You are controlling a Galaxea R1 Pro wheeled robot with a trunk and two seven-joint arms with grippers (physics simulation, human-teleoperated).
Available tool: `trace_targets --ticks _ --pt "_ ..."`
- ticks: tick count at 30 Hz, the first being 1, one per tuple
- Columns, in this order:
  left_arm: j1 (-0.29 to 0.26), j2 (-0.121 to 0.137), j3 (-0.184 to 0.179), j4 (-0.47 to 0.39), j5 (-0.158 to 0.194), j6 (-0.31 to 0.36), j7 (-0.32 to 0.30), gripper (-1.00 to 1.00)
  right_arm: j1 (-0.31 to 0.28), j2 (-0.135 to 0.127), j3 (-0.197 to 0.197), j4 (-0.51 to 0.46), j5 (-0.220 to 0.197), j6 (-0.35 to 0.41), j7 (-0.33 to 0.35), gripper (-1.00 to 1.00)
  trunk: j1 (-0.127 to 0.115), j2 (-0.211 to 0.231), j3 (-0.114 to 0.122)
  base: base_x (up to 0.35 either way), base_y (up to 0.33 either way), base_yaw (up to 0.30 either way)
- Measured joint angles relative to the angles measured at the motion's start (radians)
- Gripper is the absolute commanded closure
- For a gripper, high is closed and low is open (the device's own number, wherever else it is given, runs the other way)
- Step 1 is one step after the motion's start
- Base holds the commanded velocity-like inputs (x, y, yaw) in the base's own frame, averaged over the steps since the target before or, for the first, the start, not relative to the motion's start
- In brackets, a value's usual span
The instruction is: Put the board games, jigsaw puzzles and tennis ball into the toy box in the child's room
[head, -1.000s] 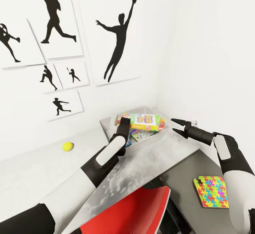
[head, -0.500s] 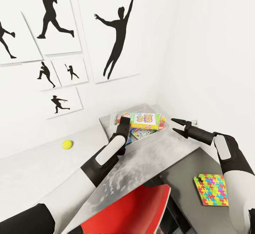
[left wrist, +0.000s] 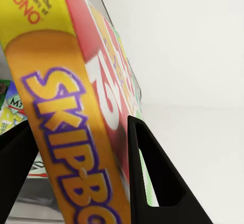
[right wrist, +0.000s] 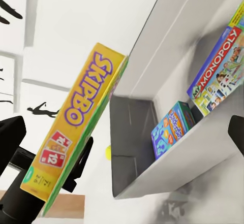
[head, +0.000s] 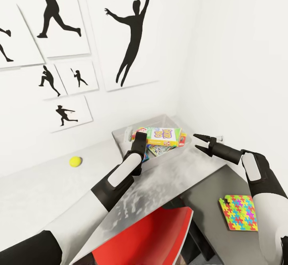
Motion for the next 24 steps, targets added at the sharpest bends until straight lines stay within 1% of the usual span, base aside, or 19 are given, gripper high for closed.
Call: trace_targets --ticks 5,7,9,11,14,24 --pt "0.000 0.000 0.001 -0.001 0.000 -0.004 0.000 1.00 0.000 -0.001 0.000 0.000 0.000 0.000 0.001 -1.00 0.000 0.000 -0.008 0.000 0.000 0.000" --pt "-0.001 0.000 0.007 -0.001 -0.001 -0.006 0.000 1.00 0.000 -0.001 0.000 0.000 0.000 0.000 0.002 -1.00 0.000 0.000 -0.011 0.000 0.000 0.000" --pt "-0.001 0.000 0.031 -0.001 -0.003 -0.006 -0.002 1.00 0.000 -0.002 0.000 -0.001 0.000 0.000 0.002 -1.00 0.000 0.000 -0.015 0.000 0.000 0.000" --pt "-0.002 0.000 0.045 -0.001 -0.003 -0.005 -0.002 1.00 0.000 -0.001 0.001 -0.001 0.000 0.000 0.003 -1.00 0.000 0.000 -0.018 0.000 0.000 0.000" --pt "-0.002 0.000 0.056 -0.002 -0.002 -0.005 -0.002 1.00 0.000 0.000 0.001 -0.001 0.000 0.000 0.004 -1.00 0.000 0.000 -0.023 0.000 0.000 0.000" --pt "-0.002 0.000 0.063 -0.025 -0.003 -0.006 -0.002 1.00 0.000 0.002 0.002 -0.003 0.000 0.000 0.007 -1.00 0.000 0.000 -0.039 0.000 0.000 0.000"
